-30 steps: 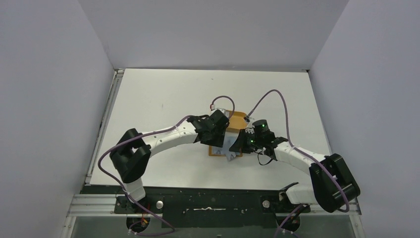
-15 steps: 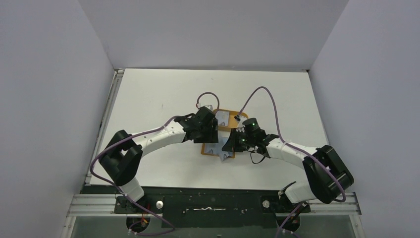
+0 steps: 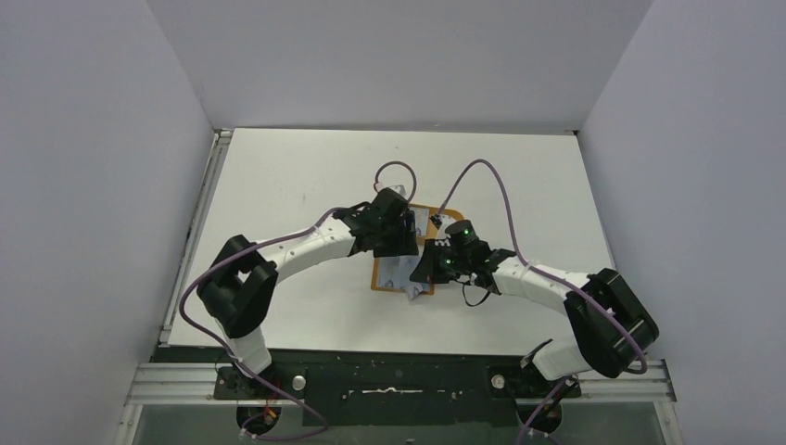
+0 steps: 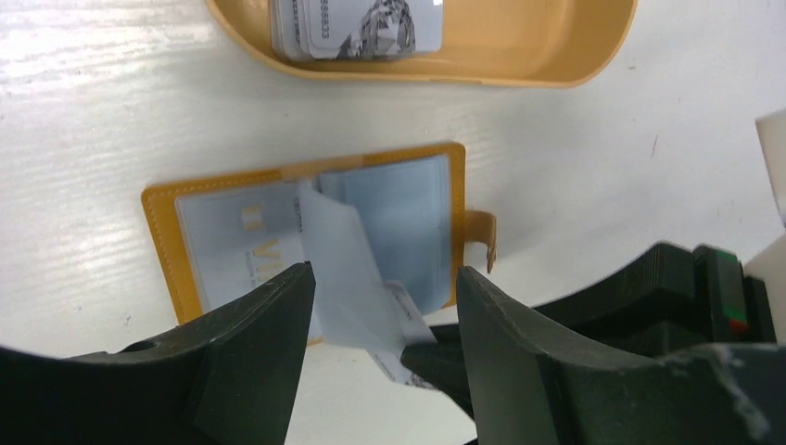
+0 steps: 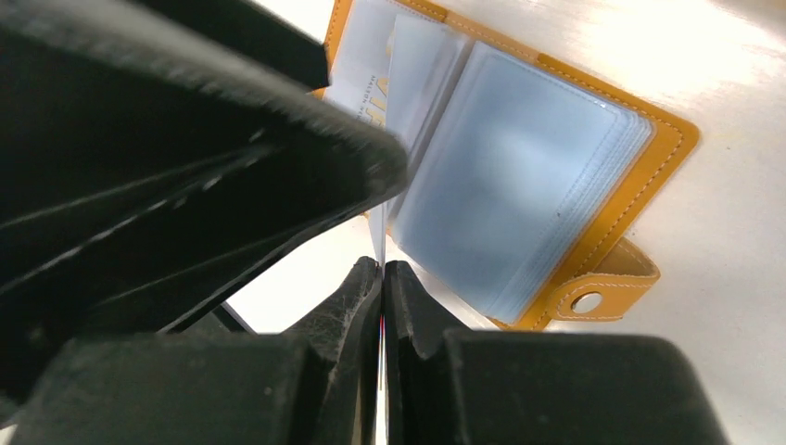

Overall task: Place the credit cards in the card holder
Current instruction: Turn over the card slot in the card holder.

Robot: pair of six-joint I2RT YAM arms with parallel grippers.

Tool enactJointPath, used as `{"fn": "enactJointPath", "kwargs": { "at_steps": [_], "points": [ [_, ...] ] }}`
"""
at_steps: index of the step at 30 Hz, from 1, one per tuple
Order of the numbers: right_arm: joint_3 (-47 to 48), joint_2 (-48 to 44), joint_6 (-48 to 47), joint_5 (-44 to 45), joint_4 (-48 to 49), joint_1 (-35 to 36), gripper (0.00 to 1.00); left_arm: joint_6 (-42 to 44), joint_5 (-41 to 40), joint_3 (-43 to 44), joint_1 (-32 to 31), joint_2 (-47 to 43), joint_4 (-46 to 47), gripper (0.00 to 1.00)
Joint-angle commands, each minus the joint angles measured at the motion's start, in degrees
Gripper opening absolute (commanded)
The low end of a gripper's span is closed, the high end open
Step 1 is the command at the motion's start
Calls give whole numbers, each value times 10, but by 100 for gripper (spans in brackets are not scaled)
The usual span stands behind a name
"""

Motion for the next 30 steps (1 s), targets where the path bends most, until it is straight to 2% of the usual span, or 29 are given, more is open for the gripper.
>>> {"fn": "enactJointPath", "kwargs": {
  "at_steps": [1, 8, 10, 23, 30],
  "points": [
    [28, -2, -10, 16, 12, 11, 0, 17, -10, 46, 6, 31, -12, 53],
    [18, -25, -9, 18, 0, 12, 0, 19, -26, 37, 20, 43, -24, 33],
    [16, -33, -8, 19, 0, 11, 0, 19, -31, 34, 23, 42, -30, 30],
    [4, -51, 17, 37, -7, 8, 0, 17, -82, -12, 28, 7, -67, 23],
    [4, -13, 60, 34, 56, -8, 0, 9, -103, -61, 44, -30, -74, 23]
  ]
}}
